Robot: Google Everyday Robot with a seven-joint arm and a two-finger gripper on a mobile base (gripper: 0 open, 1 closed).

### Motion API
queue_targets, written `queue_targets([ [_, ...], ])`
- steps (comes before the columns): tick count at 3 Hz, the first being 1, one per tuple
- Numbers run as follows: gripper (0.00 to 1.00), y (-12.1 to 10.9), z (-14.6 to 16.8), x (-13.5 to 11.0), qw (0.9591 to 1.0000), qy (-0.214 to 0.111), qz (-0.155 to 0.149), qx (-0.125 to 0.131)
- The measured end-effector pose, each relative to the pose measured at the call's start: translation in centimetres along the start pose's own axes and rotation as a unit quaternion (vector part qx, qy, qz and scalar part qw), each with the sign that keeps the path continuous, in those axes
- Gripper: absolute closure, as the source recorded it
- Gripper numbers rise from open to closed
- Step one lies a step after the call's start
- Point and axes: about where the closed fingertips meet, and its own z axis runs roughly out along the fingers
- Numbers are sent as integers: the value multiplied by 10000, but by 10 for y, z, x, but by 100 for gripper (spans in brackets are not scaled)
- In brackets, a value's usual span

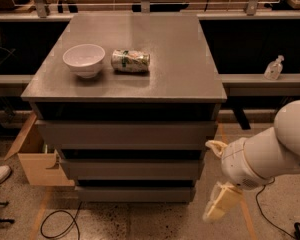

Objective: Open middle drawer

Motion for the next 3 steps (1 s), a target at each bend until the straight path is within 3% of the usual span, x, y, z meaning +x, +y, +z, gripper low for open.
queue_targets([
  [2,0,-1,94,14,9988,-462,2,-145],
  [3,0,-1,94,14,9988,-462,1,-145],
])
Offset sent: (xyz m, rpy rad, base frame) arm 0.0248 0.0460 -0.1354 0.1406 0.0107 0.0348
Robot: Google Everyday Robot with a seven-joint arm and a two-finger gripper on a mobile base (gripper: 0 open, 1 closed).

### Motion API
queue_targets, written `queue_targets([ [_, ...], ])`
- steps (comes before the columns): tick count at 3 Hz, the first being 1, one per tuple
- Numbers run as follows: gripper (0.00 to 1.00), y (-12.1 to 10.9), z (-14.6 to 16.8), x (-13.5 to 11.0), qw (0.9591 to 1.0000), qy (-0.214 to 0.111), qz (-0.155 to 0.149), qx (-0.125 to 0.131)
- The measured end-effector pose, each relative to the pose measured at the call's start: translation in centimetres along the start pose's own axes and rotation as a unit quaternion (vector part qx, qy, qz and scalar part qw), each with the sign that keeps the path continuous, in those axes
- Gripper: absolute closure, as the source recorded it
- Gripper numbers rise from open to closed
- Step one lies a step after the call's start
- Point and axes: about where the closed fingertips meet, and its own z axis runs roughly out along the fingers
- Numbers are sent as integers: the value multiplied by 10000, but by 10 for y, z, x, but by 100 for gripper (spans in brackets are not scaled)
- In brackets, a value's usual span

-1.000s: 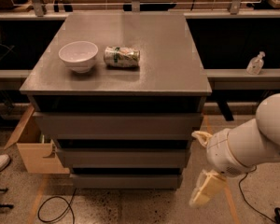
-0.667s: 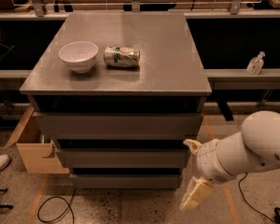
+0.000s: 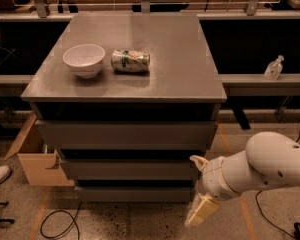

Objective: Open middle drawer

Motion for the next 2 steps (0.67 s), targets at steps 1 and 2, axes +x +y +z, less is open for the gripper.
queue_targets([
  [1,0,-3,20,5,9999,15,-147,-12],
  [2,0,-18,56,15,9991,16,-416,-26],
])
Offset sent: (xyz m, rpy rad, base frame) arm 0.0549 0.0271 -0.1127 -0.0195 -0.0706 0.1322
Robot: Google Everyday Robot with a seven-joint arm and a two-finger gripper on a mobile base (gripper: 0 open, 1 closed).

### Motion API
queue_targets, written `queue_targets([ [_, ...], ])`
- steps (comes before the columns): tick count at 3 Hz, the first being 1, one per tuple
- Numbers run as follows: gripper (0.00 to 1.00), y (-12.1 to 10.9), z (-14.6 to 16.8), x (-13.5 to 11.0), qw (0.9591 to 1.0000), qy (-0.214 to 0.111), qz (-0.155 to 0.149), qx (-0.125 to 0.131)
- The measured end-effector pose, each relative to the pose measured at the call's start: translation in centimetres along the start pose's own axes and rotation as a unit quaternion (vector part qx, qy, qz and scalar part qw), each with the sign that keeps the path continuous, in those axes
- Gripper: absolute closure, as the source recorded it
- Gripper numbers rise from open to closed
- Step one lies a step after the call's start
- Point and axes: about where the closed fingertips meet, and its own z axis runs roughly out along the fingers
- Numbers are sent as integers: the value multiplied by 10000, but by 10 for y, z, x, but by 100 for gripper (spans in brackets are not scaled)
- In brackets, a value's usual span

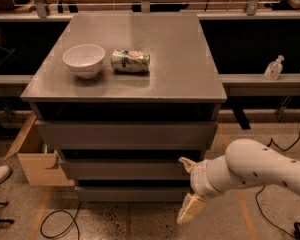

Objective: Open middle drawer

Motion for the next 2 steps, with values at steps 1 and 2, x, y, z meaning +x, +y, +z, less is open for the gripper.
queue_targets([
  [1,0,-19,37,13,9998,-108,-177,16],
  [2,0,-40,82,27,9990,-406,-181,12],
])
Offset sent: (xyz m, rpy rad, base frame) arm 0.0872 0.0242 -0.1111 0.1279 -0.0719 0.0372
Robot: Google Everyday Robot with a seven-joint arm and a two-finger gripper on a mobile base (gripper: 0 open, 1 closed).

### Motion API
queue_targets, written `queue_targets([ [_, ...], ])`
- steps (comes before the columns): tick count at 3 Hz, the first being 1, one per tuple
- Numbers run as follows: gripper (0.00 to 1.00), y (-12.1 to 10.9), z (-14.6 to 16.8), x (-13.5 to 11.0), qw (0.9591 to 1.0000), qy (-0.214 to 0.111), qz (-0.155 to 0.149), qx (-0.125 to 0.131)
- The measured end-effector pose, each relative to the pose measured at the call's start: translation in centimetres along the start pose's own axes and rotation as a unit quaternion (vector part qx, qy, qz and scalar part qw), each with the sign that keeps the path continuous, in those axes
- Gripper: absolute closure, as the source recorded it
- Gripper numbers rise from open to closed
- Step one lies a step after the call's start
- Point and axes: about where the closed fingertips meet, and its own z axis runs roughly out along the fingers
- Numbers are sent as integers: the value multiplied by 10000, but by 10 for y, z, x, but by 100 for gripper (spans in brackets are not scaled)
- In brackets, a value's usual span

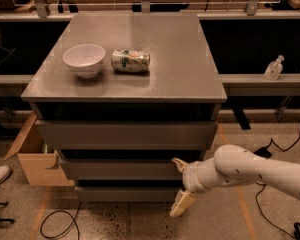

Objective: Open middle drawer

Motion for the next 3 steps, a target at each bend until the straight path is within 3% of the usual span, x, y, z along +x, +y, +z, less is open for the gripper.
queue_targets([
  [1,0,0,0,0,10000,0,0,-1],
  [3,0,-10,33,20,9999,104,-117,3],
])
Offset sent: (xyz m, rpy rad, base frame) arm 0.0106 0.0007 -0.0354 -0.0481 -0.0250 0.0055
